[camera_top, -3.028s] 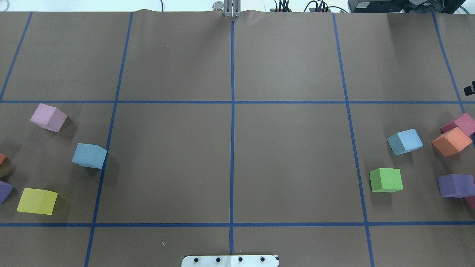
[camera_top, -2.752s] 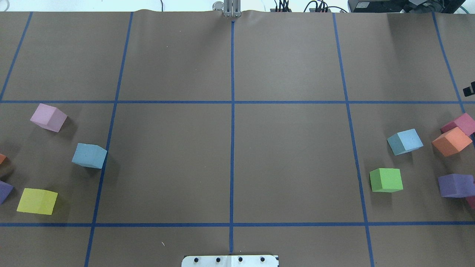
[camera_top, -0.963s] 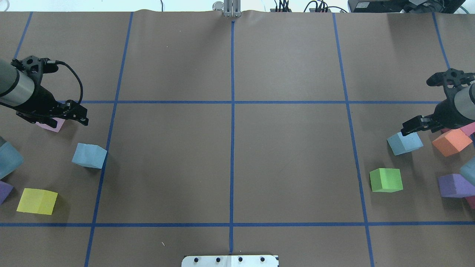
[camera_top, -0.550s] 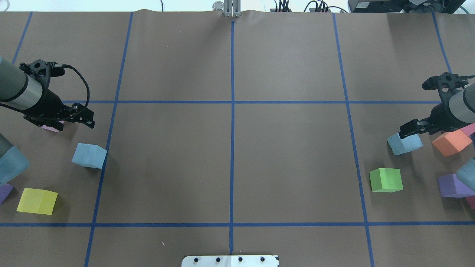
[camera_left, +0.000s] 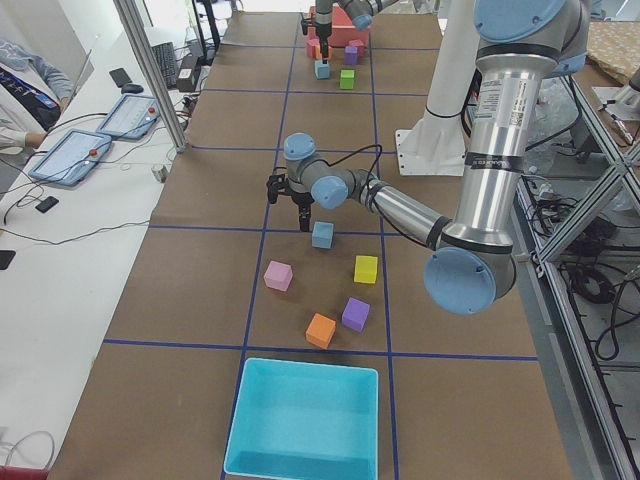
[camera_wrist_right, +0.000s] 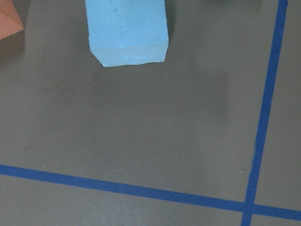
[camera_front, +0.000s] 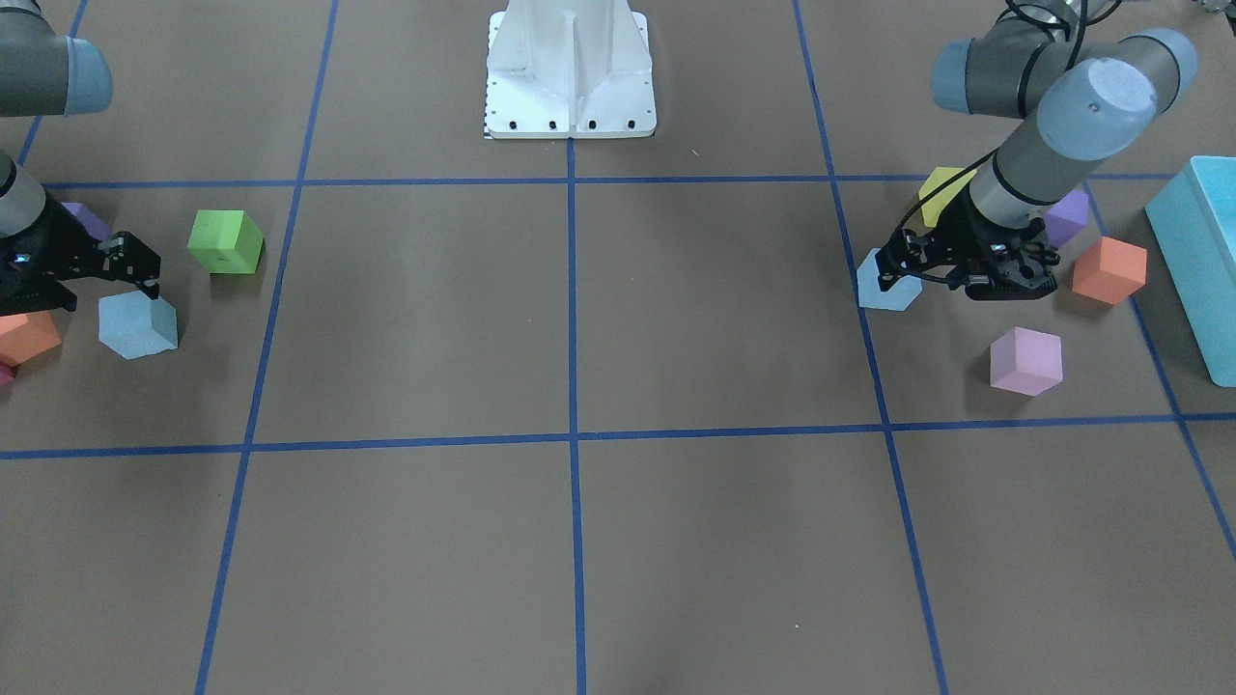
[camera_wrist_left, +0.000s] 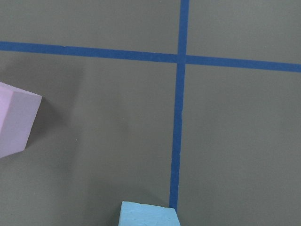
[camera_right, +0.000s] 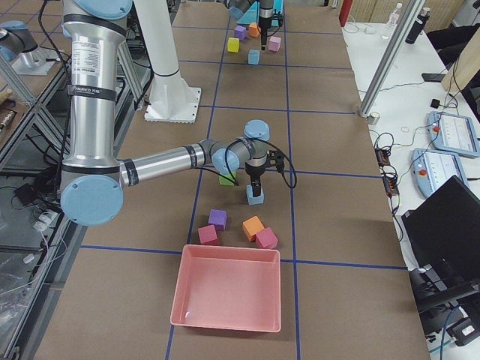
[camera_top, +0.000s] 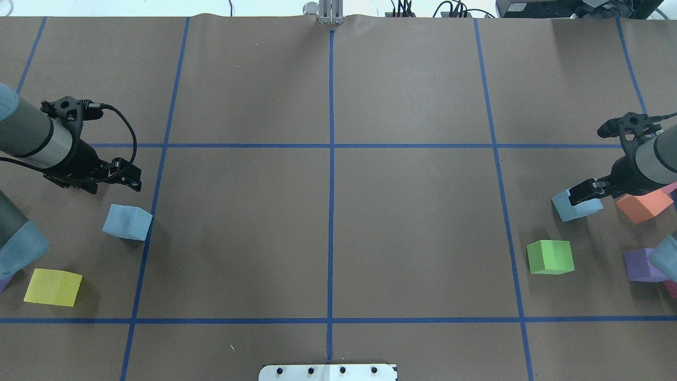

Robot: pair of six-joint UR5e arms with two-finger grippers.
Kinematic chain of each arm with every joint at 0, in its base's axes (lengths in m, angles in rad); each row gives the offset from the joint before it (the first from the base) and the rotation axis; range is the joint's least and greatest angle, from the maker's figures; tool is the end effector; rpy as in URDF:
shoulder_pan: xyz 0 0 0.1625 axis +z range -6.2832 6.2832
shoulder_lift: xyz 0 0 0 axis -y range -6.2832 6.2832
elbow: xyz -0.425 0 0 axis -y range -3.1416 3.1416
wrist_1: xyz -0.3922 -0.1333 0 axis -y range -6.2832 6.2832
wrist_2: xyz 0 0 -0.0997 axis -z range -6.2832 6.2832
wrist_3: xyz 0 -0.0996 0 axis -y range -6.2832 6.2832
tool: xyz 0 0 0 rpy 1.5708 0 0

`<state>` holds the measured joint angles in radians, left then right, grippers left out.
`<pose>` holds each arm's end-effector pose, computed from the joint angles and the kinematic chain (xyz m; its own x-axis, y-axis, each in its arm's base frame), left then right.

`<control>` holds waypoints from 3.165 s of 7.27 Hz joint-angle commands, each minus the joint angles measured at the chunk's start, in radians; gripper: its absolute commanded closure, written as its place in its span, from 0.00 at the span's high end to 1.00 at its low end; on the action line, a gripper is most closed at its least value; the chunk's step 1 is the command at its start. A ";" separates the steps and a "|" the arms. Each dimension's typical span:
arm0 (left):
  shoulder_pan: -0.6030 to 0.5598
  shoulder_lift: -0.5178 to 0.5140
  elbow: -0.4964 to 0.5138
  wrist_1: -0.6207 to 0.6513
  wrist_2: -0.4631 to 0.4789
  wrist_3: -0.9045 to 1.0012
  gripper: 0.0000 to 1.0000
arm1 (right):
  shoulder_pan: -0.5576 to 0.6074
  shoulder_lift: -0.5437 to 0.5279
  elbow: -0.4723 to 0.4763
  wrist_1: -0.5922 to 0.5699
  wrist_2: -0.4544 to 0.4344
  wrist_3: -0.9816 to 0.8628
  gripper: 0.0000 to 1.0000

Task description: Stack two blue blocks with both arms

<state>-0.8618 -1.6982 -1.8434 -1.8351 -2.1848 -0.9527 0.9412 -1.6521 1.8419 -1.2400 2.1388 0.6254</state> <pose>0.2965 -0.4623 0.4340 0.6433 -0.0224 -0.7653 0.0201 0.9997 -0.0124 -0.2175 -0.4340 0.5353 0.7237 -0.1673 0.6695 0.1075 0.9857 0.1301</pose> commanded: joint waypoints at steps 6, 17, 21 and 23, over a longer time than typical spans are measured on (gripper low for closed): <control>0.037 0.049 -0.007 -0.062 0.065 0.045 0.98 | -0.013 -0.003 -0.076 0.154 0.001 0.037 1.00; 0.066 0.092 0.000 -0.121 0.072 0.042 0.98 | -0.056 0.020 -0.121 0.155 -0.039 0.025 0.83; 0.127 0.092 -0.002 -0.133 0.121 -0.024 0.98 | -0.058 0.020 -0.119 0.155 -0.039 0.027 0.72; 0.133 0.092 0.003 -0.133 0.122 -0.026 0.97 | -0.068 0.020 -0.118 0.155 -0.039 0.027 0.60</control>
<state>-0.7348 -1.6066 -1.8441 -1.9675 -2.0651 -0.9757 0.8781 -1.6321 1.7232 -1.0847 2.0992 0.6519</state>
